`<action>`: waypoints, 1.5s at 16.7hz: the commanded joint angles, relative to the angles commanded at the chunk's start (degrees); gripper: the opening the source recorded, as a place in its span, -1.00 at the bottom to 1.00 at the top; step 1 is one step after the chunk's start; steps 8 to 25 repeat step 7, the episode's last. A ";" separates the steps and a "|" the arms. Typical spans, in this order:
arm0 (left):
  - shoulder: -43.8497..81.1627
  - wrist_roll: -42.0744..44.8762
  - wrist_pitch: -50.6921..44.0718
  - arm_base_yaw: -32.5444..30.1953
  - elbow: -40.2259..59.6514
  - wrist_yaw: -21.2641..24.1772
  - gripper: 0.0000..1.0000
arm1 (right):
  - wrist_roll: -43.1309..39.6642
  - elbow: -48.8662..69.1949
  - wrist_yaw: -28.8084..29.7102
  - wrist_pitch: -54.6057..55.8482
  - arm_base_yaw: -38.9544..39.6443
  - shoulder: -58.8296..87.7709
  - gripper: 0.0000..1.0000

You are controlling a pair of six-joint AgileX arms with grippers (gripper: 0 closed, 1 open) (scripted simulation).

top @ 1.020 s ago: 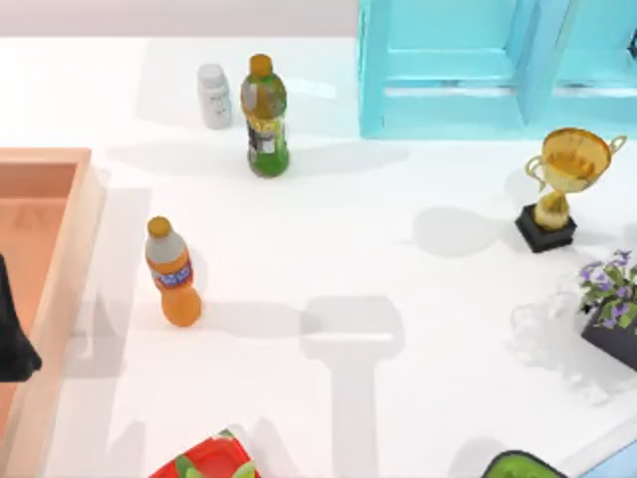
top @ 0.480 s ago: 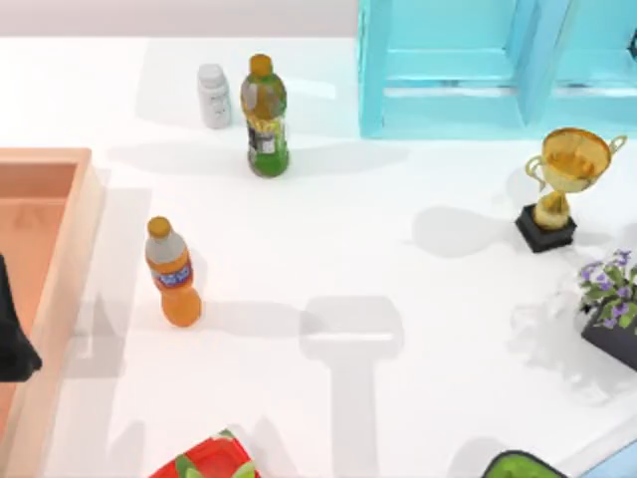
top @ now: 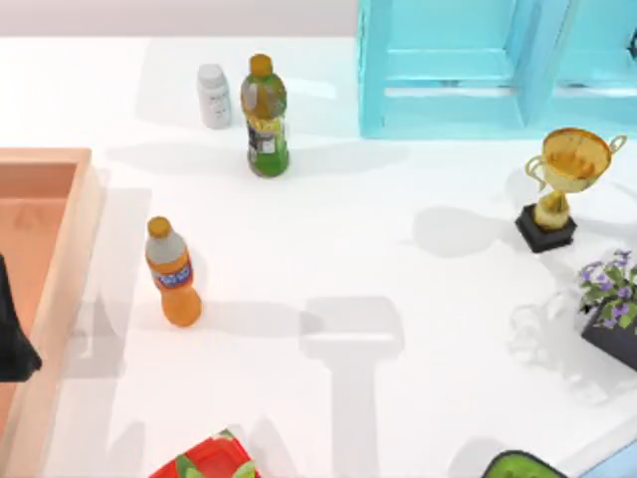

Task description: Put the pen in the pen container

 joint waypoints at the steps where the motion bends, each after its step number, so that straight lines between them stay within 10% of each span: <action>1: 0.00 0.00 0.00 0.00 0.00 0.00 1.00 | 0.00 0.00 0.00 0.00 0.00 0.00 0.96; 25: 0.00 0.00 0.00 0.00 0.00 0.00 1.00 | 0.00 0.00 0.00 0.00 0.00 0.00 1.00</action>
